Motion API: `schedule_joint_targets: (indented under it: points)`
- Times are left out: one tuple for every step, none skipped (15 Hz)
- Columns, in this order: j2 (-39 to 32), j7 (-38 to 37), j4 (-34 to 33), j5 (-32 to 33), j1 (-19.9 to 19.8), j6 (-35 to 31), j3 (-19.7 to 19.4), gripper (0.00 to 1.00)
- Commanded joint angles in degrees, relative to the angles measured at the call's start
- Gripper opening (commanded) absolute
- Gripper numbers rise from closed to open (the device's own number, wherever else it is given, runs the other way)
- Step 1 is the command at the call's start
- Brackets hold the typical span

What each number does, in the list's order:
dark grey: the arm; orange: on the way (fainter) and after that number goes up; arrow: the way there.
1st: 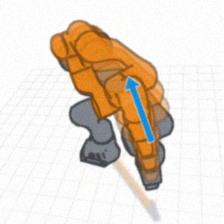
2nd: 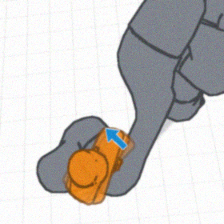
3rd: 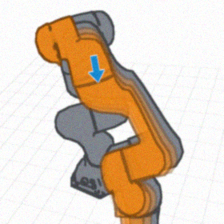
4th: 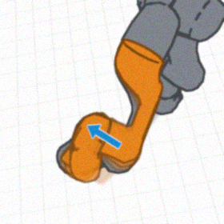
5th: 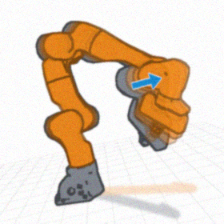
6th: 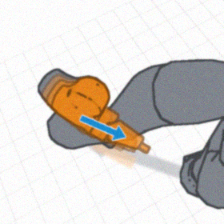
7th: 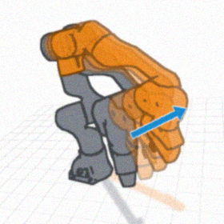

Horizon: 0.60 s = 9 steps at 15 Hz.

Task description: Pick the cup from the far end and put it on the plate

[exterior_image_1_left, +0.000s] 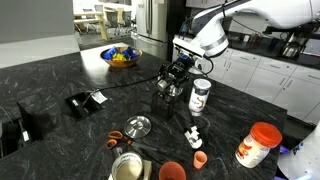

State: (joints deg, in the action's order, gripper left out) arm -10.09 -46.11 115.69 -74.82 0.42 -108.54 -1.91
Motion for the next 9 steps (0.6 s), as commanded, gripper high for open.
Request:
schedule_joint_targets:
  points:
    - [-0.3, 0.6, -0.3, 0.0, -0.2, -0.5, 0.0, 0.6]
    - [-0.3, 0.5, -0.3, 0.0, -0.2, -0.6, 0.0, 0.72]
    - [-0.4, 0.3, -0.4, 0.0, -0.2, -0.8, 0.0, 0.78]
    - [-0.5, 0.3, -0.6, -0.1, -0.2, -0.9, 0.0, 0.84]
    - [-0.6, 0.2, -0.6, -0.1, -0.2, -0.9, 0.0, 0.92]
    - [-0.6, 0.2, -0.7, -0.2, -0.2, -0.9, 0.0, 1.0]
    - [-0.6, 0.3, -0.7, -0.3, -0.2, -0.8, -0.1, 1.0]
    - [-0.6, 0.3, -0.6, -0.4, -0.3, -0.8, -0.1, 1.0]
    - [-0.5, 0.3, -0.5, -0.5, -0.3, -0.8, -0.1, 1.0]
